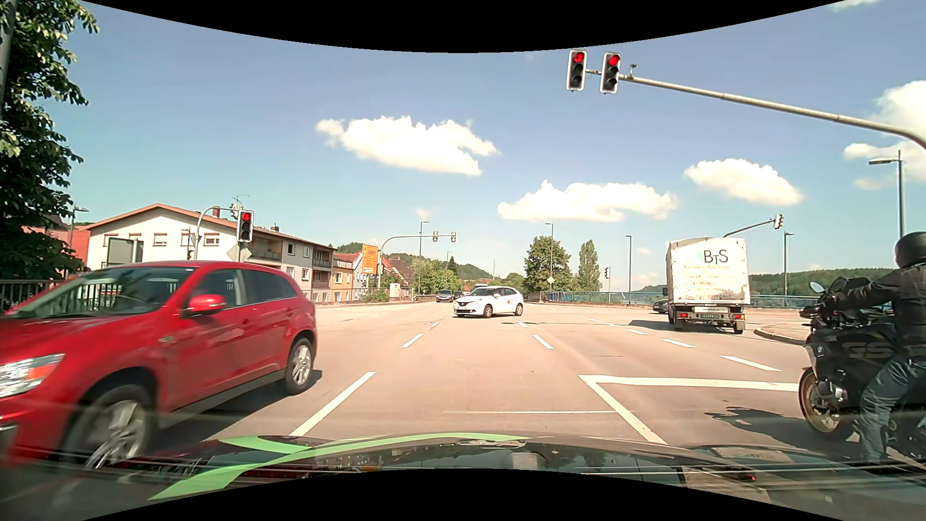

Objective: Follow the waypoints while adhering to traffic rules and regulations

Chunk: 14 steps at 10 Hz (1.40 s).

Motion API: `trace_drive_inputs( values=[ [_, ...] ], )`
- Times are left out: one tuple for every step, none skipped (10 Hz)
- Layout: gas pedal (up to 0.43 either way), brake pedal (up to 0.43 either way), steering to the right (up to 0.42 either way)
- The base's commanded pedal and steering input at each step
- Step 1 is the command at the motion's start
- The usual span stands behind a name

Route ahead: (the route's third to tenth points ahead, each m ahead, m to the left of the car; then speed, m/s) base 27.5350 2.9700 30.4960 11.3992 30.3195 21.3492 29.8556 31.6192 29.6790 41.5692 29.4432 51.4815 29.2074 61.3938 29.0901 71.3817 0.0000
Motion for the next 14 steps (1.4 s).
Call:
trace_drive_inputs(
  values=[
    [0.000, 0.274, -0.006],
    [0.000, 0.274, -0.006],
    [0.000, 0.274, -0.006],
    [0.000, 0.274, -0.006],
    [0.000, 0.274, -0.006],
    [0.000, 0.274, -0.006],
    [0.000, 0.274, -0.006],
    [0.000, 0.274, -0.006],
    [0.000, 0.274, -0.006],
    [0.000, 0.274, -0.006],
    [0.000, 0.280, -0.006],
    [0.000, 0.280, -0.006],
    [0.000, 0.280, -0.006],
    [0.000, 0.274, -0.006]
  ],
)
